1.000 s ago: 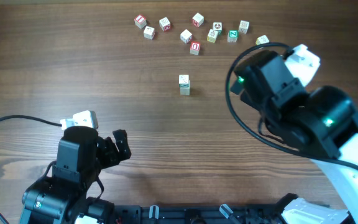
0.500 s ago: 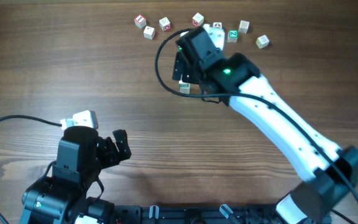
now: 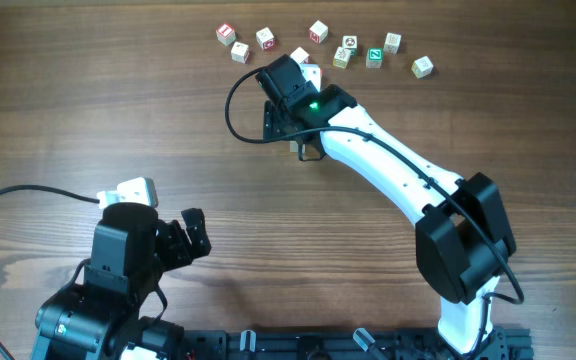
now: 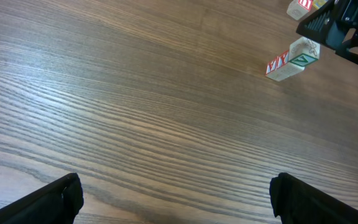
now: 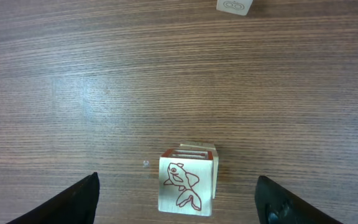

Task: Form a tower

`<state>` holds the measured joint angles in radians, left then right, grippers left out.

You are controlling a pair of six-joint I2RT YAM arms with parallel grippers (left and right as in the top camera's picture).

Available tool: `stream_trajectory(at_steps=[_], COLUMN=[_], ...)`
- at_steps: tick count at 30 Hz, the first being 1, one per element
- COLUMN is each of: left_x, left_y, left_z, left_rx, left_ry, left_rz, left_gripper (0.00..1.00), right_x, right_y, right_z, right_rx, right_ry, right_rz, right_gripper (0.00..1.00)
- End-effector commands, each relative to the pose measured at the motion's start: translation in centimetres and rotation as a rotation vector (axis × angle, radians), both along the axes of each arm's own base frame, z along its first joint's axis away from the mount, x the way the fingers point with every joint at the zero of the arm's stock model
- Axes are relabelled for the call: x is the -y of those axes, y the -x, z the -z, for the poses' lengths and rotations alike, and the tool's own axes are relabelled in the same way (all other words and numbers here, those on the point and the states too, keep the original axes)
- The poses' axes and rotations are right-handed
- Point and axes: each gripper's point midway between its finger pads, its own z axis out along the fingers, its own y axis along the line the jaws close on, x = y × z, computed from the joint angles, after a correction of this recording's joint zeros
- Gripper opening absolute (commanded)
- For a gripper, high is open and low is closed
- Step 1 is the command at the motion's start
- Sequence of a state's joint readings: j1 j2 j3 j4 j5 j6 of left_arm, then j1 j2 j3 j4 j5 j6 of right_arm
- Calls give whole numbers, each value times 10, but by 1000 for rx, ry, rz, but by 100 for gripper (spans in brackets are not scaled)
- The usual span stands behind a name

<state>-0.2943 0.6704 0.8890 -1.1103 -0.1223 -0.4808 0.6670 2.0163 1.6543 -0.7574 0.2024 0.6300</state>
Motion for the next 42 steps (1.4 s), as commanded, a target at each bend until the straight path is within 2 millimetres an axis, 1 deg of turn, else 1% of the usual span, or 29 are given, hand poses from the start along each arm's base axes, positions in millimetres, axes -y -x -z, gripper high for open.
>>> stream_trajectory(at_steps=[1,2,5,6,7,9,11,13,15,18,21,24,26,27,30,31,36,38,41,42], left_x=[-2,-2,-2,-2,-2,-2,-2,-2,-2,-2,-2,-2,-2,-2,-2,-2,-2,-2,-2,-2], left_y=[0,0,0,0,0,0,0,0,0,0,0,0,-1,0,0,0,0,0,0,0], left_z=[0,0,0,0,0,0,0,0,0,0,0,0,0,0,0,0,0,0,0,0], left_rx=[4,4,4,4,4,4,4,4,4,4,4,4,4,4,4,4,4,4,4,4], left_ry=[-7,-7,-7,-7,-7,-7,-7,-7,-7,-7,-7,-7,-7,-7,-7,-7,-7,-7,-7,-7], left_rz=[-7,-7,-7,-7,-7,-7,-7,-7,-7,-7,-7,-7,-7,-7,-7,-7,-7,-7,-7,-7], left_gripper=[100,100,100,100,100,100,100,100,100,100,100,100,100,100,100,100,100,100,100,100], right_x=[-1,-1,-1,-1,-1,-1,-2,-2,-2,-2,0,3,4,4,4,4,4,4,6,6], right_y=[-1,-1,0,0,0,-2,-2,-2,-2,-2,-2,-1,0,0,0,-1,-1,-1,-3,-3], right_z=[8,14,29,31,33,32,32,32,32,32,33,33,34,34,33,33,30,23,6,5], right_rx=[-6,-16,-41,-45,-44,-36,-35,-36,-36,-36,-40,-39,-45,-47,-46,-45,-43,-34,0,1], right_ry=[9,17,35,38,38,37,37,36,37,36,36,46,48,41,40,38,23,7,-18,-21], right_rz=[-2,-2,-1,0,0,1,1,2,2,3,19,37,40,56,56,57,80,96,134,135], right_gripper=[79,73,68,65,65,64,59,49,47,45,38,36,31,31,30,27,24,22,22,22])
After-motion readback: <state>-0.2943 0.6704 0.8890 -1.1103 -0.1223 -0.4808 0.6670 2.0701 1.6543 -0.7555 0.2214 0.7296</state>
